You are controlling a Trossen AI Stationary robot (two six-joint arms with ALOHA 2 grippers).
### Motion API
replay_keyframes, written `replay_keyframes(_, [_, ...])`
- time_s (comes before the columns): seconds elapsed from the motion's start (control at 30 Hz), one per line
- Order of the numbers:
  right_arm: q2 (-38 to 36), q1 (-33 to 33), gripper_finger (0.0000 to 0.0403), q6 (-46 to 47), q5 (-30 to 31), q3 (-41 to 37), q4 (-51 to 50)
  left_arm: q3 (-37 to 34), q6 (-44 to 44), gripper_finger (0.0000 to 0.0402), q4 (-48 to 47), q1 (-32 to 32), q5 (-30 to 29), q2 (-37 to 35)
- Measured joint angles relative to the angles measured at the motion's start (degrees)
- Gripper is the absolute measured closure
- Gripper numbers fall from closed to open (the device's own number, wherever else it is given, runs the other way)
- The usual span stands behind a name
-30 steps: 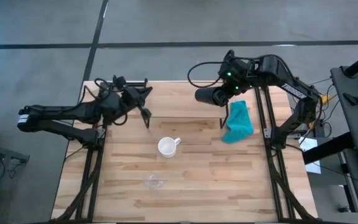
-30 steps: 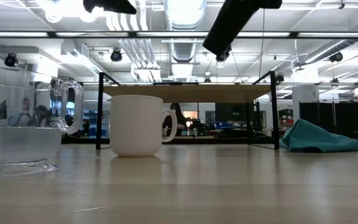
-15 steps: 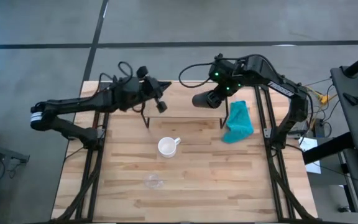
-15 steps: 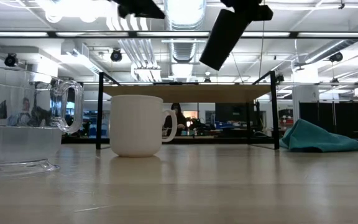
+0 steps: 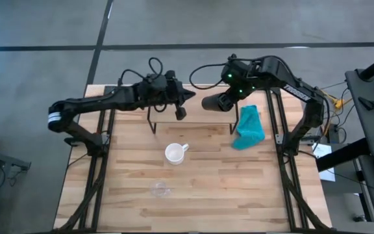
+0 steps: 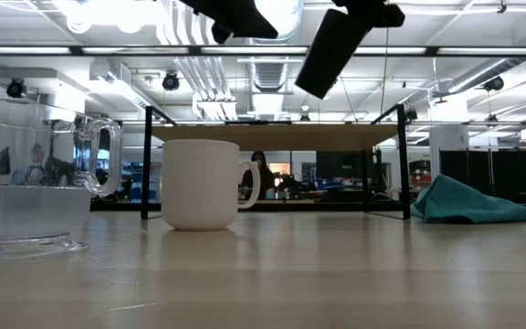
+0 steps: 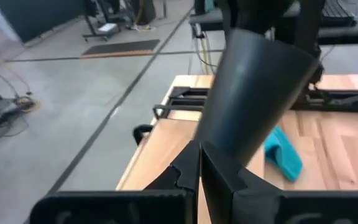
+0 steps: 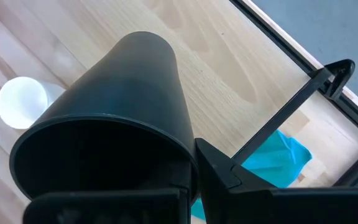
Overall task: Stack small to large cups/mugs on shelf
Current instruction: Put the black cup on the shelf
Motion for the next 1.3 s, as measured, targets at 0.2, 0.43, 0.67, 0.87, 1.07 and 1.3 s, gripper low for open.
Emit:
replay_keyframes(0.2, [-0.2, -0.1, 0.0394, 0.0, 0.0, 0.0, 0.0, 0.0, -2.8, 0.0401, 0.8, 0.0, 2.7, -1.2])
replay_keyframes(0.43, [-0.2, -0.1, 0.0394, -0.1, 0.0, 0.0, 0.0, 0.0, -1.9, 0.0401, 4.6, 0.0, 2.7, -1.2])
replay_keyframes(0.67, [-0.2, -0.1, 0.0394, -1.8, -0.1, 0.0, 0.0, -1.0, 1.3, 0.0401, 5.4, -0.1, -4.2, -0.4])
replay_keyframes(0.87, [-0.2, -0.1, 0.0394, -3.0, -0.1, 0.0, 0.0, -1.0, -3.7, 0.0399, 5.6, -0.1, 0.0, -0.4])
replay_keyframes(1.07, [-0.2, -0.1, 0.0394, -3.3, -1.8, 0.0, 0.0, -0.8, -11.9, 0.0356, 5.6, 0.1, 4.8, 1.7])
replay_keyframes(1.3, [-0.2, -0.1, 0.0394, -3.5, -2.3, 0.0, 0.0, -0.2, -9.7, 0.0303, 8.0, 0.1, 5.3, 4.0])
